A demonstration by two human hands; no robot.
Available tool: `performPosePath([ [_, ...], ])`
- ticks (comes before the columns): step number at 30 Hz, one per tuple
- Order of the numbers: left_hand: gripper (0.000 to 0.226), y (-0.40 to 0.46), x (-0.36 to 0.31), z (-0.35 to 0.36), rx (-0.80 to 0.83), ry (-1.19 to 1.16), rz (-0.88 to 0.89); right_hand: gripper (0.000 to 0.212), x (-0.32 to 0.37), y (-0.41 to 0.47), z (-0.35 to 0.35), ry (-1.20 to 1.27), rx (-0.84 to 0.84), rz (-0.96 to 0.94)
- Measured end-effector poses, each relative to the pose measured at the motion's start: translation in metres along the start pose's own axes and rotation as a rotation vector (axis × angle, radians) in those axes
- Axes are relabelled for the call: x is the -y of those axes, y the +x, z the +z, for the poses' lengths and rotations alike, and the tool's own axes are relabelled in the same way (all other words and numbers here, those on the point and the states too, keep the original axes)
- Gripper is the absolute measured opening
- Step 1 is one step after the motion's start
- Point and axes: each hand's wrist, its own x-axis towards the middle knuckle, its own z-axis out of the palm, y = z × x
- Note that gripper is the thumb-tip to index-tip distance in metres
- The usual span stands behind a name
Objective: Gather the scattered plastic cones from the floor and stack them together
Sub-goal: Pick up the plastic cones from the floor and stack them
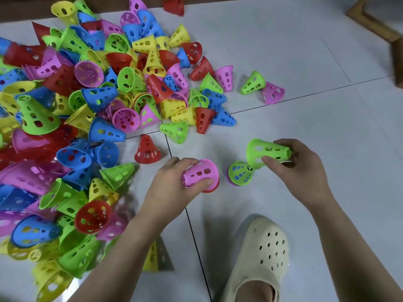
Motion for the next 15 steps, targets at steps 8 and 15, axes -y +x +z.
performPosePath([
  [8, 0.053, 0.003, -0.002, 0.032, 0.082, 0.076, 0.025, 0.041, -0.03, -0.001, 0.025, -0.198, 0.152, -0.131],
  [15, 0.05, 0.009, 0.008, 0.056, 0.058, 0.052, -0.03, 0.043, -0.055, -0.002, 0.044, -0.198, 0.236, -0.144],
])
